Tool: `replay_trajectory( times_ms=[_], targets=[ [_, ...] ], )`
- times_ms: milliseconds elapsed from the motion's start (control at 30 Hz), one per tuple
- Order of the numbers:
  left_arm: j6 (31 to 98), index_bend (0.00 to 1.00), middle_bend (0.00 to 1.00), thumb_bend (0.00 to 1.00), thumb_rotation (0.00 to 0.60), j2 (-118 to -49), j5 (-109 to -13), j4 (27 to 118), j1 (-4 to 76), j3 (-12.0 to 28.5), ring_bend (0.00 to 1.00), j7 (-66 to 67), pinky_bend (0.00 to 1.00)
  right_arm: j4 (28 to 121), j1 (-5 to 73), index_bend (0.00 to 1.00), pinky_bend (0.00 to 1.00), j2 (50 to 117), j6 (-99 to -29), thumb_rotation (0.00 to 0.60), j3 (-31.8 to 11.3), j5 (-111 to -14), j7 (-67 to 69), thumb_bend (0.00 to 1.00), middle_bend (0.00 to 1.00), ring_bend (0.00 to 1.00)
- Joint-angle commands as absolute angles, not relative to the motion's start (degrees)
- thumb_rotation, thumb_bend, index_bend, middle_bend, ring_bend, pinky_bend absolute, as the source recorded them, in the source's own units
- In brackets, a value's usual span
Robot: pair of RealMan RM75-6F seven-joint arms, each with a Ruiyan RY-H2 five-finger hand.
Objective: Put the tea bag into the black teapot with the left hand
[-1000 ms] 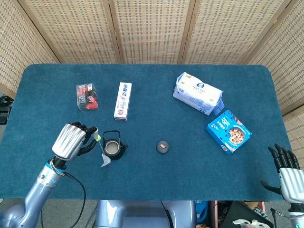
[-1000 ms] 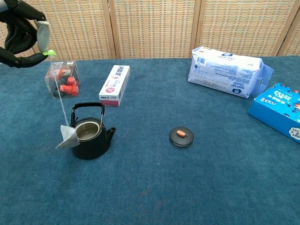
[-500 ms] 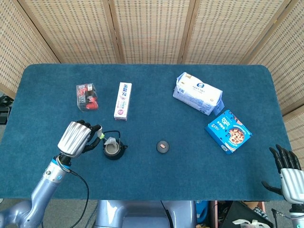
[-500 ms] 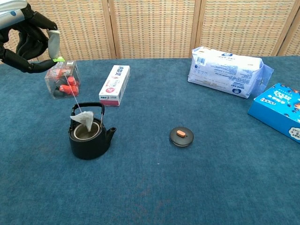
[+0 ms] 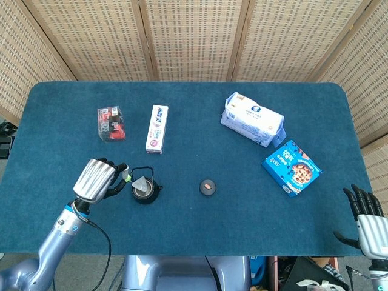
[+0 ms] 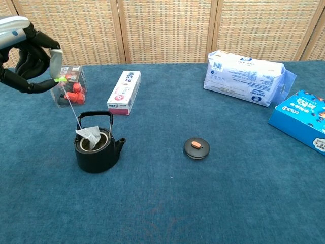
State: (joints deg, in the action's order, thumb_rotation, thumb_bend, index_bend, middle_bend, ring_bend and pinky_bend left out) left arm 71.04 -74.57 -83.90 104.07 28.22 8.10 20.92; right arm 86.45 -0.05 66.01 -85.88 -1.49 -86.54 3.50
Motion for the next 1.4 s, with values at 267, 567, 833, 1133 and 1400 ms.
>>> replay_trajectory(
  times_ms=[267, 567, 833, 1133, 1400],
  targets=[
    [73.17, 0.64, 0.84, 0.5, 0.6, -74.78, -85.26, 102.36, 25.68, 4.61, 0.74, 23.9, 0.66, 86.32, -0.12, 0.0, 0.0, 66.01, -85.83, 0.6, -1.44, -86.46, 3.75, 0.06, 0.0, 0.0],
    [74.53, 0.64, 0.84, 0.5, 0.6, -75.47, -85.01, 100.05, 22.59, 1.25, 0.74, 25.55, 0.66, 86.3, 0.0, 0.0, 0.0, 65.97, -85.74, 0.6, -1.43, -86.66, 3.96, 0.06, 0.0, 0.0],
    [75.75, 0.64, 0.84, 0.5, 0.6, -76.12, -83.71, 97.84, 19.91, -0.41, 0.74, 25.97, 0.66, 86.29, 0.3, 0.0, 0.0, 66.07, -85.38, 0.6, -1.52, -86.69, 4.0, 0.06, 0.0, 0.0],
    [75.23, 0.62, 0.83, 0.49, 0.6, -75.2, -81.53, 98.37, 18.24, -1.26, 0.74, 27.64, 0.65, 86.31, 0.49, 0.0, 0.0, 66.09, -85.23, 0.6, -1.56, -86.72, 3.93, 0.06, 0.0, 0.0],
    [74.61, 0.45, 0.82, 0.49, 0.6, -73.62, -81.13, 99.82, 17.47, -1.93, 0.73, 28.04, 0.66, 86.38, 0.6, 0.0, 0.0, 66.06, -85.29, 0.6, -1.64, -86.77, 3.82, 0.06, 0.0, 0.0]
  ],
)
